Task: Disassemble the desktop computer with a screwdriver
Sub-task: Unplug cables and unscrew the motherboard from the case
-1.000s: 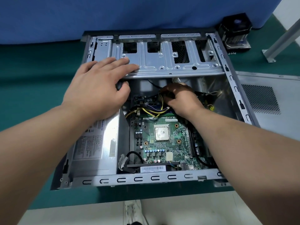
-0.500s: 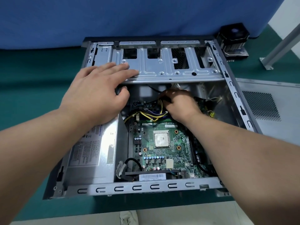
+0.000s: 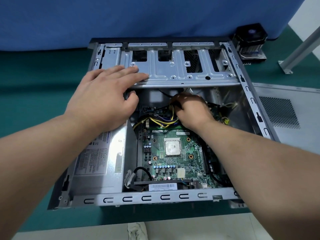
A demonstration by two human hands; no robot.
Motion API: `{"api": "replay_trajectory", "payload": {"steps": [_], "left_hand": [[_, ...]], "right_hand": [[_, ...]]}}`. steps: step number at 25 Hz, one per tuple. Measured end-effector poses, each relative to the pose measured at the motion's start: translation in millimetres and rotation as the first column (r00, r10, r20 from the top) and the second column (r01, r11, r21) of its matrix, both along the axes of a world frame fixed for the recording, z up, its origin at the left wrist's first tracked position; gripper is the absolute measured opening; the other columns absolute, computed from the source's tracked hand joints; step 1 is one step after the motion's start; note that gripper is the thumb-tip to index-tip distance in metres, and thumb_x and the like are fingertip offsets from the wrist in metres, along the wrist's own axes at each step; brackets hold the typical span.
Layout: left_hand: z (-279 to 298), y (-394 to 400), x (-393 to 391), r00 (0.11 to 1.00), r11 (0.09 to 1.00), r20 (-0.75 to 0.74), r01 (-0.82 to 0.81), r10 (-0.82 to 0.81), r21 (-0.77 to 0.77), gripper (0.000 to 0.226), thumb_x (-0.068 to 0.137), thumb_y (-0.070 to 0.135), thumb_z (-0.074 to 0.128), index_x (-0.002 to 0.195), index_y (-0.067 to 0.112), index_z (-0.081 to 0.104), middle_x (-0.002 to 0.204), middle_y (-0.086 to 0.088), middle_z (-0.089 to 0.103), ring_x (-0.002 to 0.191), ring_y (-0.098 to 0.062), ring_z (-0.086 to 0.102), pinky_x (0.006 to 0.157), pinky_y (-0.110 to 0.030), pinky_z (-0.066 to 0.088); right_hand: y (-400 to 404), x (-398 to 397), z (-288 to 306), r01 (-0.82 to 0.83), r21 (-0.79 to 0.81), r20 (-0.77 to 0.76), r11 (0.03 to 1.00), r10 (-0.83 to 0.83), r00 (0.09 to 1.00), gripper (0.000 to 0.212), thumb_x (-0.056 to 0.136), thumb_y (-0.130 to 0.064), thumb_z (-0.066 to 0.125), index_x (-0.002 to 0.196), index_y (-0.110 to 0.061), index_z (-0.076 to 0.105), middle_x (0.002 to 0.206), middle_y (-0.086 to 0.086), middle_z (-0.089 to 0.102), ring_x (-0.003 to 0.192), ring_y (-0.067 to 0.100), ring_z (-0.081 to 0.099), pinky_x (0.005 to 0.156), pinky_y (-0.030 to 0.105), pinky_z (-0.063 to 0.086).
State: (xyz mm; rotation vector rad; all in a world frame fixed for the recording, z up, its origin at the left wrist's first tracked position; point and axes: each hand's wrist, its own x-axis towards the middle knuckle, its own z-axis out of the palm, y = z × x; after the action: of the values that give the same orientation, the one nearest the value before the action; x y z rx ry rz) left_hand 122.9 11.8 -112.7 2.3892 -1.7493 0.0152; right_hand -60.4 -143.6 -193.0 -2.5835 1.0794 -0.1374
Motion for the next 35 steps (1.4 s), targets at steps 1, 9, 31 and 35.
{"api": "replay_trajectory", "payload": {"steps": [1,9,31,35], "left_hand": [[-0.1,0.2,-0.4,1.0,1.0,0.001,0.0,0.0,0.001,0.06,0.09,0.047,0.029,0.149,0.056,0.033,0.16,0.028,0.033,0.151,-0.001,0.024,0.122,-0.036,0.014],[0.3,1.1,-1.0,1.0,1.0,0.0,0.0,0.0,0.001,0.059,0.092,0.046,0.031,0.15,0.056,0.033,0.16,0.028,0.032,0.151,-0.001,0.024,0.122,-0.035,0.013],[2.9,1.6,-3.3,1.0,1.0,-0.008,-0.005,0.005,0.007,0.06,0.092,0.044,0.03,0.15,0.053,0.036,0.161,0.026,0.033,0.151,-0.002,0.024,0.122,-0.035,0.013],[3.0,1.5,-2.5,1.0,1.0,-0.007,-0.002,0.002,0.01,0.057,0.095,0.043,0.033,0.151,0.053,0.035,0.161,0.026,0.032,0.152,-0.003,0.024,0.122,-0.035,0.012]], "right_hand": [[0.1,-0.2,0.0,0.001,-0.004,-0.001,1.0,-0.001,1.0,0.026,0.101,-0.026,0.054,0.12,-0.034,0.069,0.125,0.003,0.068,0.107,0.033,0.064,0.092,0.035,0.051],[0.6,0.2,1.8,0.03,0.011,-0.009,0.999,-0.03,1.0,0.024,0.099,-0.026,0.056,0.118,-0.035,0.07,0.12,0.005,0.069,0.104,0.034,0.065,0.088,0.034,0.052],[5.7,1.2,1.1,0.07,0.03,0.025,0.997,-0.071,0.997,0.028,0.098,-0.019,0.057,0.122,-0.029,0.068,0.124,0.006,0.066,0.106,0.033,0.064,0.089,0.033,0.05],[5.3,1.7,5.7,0.105,0.106,0.079,0.989,-0.113,0.99,0.025,0.097,-0.016,0.053,0.118,-0.021,0.064,0.105,0.012,0.065,0.098,0.037,0.064,0.083,0.036,0.052]]}}
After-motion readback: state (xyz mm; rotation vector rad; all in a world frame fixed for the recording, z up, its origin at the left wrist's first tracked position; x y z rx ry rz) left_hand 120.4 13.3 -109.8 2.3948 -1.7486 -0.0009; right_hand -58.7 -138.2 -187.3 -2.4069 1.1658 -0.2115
